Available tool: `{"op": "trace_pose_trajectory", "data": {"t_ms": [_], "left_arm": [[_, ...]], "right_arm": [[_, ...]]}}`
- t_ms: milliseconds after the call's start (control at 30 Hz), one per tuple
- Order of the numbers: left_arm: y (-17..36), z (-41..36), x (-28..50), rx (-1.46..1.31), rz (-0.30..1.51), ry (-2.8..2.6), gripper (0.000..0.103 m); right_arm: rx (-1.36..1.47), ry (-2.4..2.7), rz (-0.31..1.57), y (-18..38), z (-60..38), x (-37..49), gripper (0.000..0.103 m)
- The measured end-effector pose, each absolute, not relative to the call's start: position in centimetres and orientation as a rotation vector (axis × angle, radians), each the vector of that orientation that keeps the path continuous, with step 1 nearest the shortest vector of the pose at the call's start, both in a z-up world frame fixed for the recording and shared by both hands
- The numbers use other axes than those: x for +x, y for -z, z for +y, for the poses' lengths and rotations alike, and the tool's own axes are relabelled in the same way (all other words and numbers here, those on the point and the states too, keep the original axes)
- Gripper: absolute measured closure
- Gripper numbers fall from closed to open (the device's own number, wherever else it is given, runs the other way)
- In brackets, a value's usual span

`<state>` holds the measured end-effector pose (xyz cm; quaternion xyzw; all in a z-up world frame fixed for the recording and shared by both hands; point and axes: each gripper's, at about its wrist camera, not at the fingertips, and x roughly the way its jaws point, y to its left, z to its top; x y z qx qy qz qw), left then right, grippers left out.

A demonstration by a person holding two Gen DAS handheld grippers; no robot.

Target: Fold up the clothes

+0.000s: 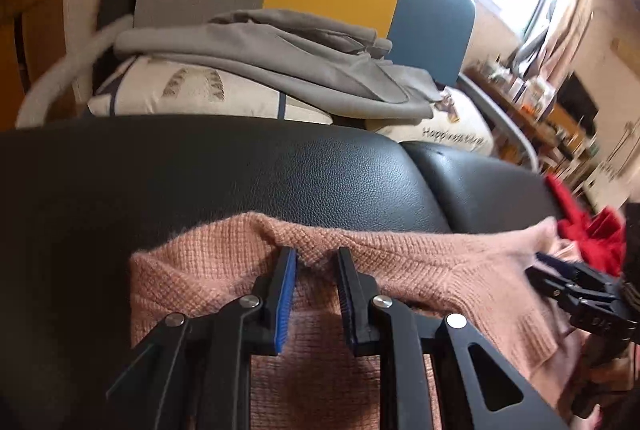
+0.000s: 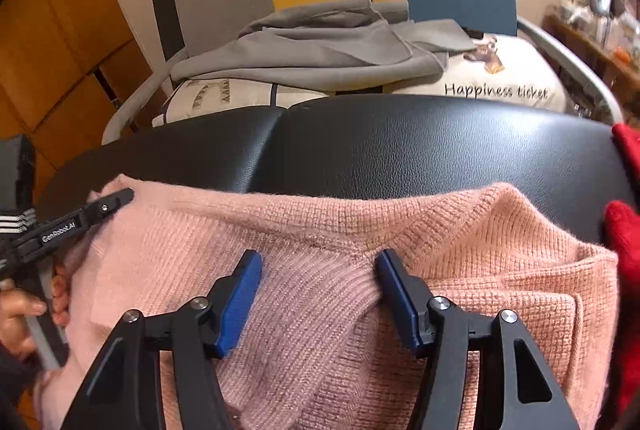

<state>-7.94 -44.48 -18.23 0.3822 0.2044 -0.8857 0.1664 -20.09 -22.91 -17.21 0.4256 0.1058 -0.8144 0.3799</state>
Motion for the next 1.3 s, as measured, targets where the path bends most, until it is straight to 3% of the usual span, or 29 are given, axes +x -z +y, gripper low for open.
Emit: {"op": "trace_pose_trajectory", "data": {"t_ms": [200, 433, 500, 567, 833, 1133, 1300], "left_arm": [[16.4, -42.8, -7.8, 1.11, 0.441, 2.447, 0.082], [12.1, -38.7, -2.1, 1.025, 0.419, 2.476, 0.078], [11.3, -37.3, -0.1, 1.011, 0.419, 2.488, 0.078], [11.2, -35.9, 2.7, 1.008, 0.453, 2.493, 0.078], [13.3, -34.5, 16.7, 1.032, 0.577, 2.442, 0.077], [16.5, -32.5, 27.4, 1.081, 0.652, 2.401, 0.076], [17.9, -32.0, 29.1, 1.108, 0.687, 2.381, 0.075]], "right_arm": [[1.058, 2.119, 0.31, 17.4, -23.3, -19.8, 0.038], [1.019, 2.201, 0.333, 14.6, -22.3, -18.3, 0.033], [0.971, 2.206, 0.317, 13.2, -21.0, -16.0, 0.022], [0.967, 2.177, 0.306, 12.5, -19.1, -13.3, 0.019], [1.115, 2.056, 0.127, 13.4, -4.4, -4.9, 0.018], [1.308, 2.166, -0.188, 15.4, 12.9, -2.8, 0.02], [1.32, 2.119, -0.249, 17.0, 14.1, -2.3, 0.034]]}}
